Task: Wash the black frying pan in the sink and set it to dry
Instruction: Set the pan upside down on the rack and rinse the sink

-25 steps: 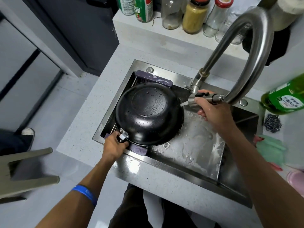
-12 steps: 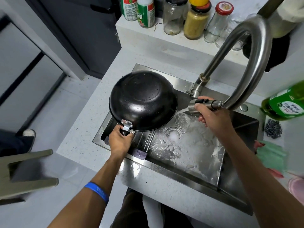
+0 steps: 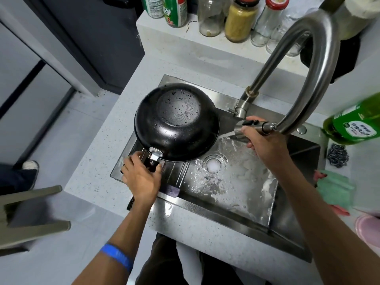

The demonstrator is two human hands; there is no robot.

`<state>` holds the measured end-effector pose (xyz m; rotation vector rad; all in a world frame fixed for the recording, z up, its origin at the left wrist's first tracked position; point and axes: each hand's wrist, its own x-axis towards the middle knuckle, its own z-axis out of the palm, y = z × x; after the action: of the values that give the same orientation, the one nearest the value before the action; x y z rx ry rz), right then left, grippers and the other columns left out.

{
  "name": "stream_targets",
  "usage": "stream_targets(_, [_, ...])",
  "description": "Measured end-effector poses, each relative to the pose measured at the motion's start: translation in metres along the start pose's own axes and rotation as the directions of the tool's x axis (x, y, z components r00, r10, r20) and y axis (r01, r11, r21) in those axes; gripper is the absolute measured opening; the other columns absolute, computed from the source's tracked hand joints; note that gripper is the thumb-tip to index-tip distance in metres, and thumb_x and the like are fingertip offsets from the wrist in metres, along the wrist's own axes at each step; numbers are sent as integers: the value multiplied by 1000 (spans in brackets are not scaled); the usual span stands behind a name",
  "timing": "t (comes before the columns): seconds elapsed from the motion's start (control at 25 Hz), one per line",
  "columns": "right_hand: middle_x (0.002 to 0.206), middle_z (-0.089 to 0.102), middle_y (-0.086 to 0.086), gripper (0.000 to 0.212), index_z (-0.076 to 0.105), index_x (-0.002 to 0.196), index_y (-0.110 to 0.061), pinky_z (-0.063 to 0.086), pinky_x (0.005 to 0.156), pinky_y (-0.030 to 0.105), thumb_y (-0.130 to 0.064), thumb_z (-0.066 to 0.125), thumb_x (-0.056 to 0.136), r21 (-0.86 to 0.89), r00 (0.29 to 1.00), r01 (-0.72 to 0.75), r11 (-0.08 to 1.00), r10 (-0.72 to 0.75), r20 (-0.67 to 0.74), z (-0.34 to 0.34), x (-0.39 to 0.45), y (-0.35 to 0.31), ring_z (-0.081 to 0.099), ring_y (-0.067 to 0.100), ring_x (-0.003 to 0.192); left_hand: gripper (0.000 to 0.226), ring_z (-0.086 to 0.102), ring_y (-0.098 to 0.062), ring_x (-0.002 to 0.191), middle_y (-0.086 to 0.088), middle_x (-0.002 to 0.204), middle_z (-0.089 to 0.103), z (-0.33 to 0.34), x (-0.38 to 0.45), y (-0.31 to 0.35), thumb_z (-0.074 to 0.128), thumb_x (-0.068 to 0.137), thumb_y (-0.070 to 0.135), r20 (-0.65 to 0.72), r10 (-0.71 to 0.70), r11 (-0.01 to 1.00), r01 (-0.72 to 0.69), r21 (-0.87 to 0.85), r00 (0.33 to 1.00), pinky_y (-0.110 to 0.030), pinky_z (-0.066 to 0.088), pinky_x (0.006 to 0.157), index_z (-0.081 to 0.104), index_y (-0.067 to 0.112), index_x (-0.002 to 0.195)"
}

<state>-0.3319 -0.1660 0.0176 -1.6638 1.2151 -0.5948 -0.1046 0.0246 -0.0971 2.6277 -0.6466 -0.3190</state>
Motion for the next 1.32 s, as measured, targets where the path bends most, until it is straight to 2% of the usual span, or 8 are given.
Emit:
stream_targets(0.12, [88,71,13,23,65,88,-49,56,72,41,-27,64,90,-19,1000,-8,1000,8,-28,-2,4,5,64,25,70,22,44,-17,96,0,106,58,12,-51,1,60,86,20,198,497,865,-501,-36,845,-38,43,84,60,19,107])
stream_targets(0.24, [89,72,4,25,61,97,-48,57,73,34,-25,66,92,-17,998,-56,998,55,-30,-1,9,9,67,16,73,28,36,-18,124,8,132,54,46,-56,-2,54,90,30,689,501,653,-751,96,523,-38,24,112,65,26,115])
stream_targets(0.48, [82,69,-10,26,68,112,-34,57,82,39,-28,68,86,-103,983,-164,981,153,-105,-19,11,39,65,5,74,61,7,-28,149,12,157,28,54,-25,-14,52,88,10,774,401,615,-770,169,490,-42,0,122,42,23,146])
stream_targets(0.64, [78,67,-10,25,69,115,-25,54,66,20,-20,68,90,-76,977,-196,978,187,-102,-40,15,48,64,-4,63,61,12,-27,148,5,158,29,50,-35,3,42,91,5,763,369,609,-758,234,531,-45,2,122,37,26,148])
stream_targets(0.72, [75,69,-8,14,72,97,-39,58,75,37,-31,68,86,-137,966,-225,965,202,-163,-58,16,53,68,12,72,59,21,-28,145,1,154,36,45,-41,5,44,92,10,738,412,576,-780,244,535,-43,7,122,37,26,148])
stream_targets(0.84, [76,71,4,15,72,85,-21,56,80,51,-34,66,81,-243,949,-283,928,235,-210,-89,14,69,69,30,82,57,33,-26,134,-1,149,41,32,-53,6,53,91,26,715,492,520,-826,215,496,-38,19,118,39,27,146])
stream_targets(1.08, [76,66,6,24,62,72,-18,40,58,31,-35,62,88,-587,940,-330,739,315,-131,-123,11,82,57,17,64,32,62,-17,99,2,111,68,32,-62,11,57,87,41,765,511,485,-866,119,391,-29,48,89,64,26,115])
stream_targets(1.32, [73,65,1,30,62,87,-20,46,68,31,-50,63,84,-731,917,-347,587,375,-135,-121,-4,79,60,21,68,20,57,-5,62,10,82,68,35,-57,18,64,87,44,827,378,538,-826,170,416,-14,38,56,67,28,99])
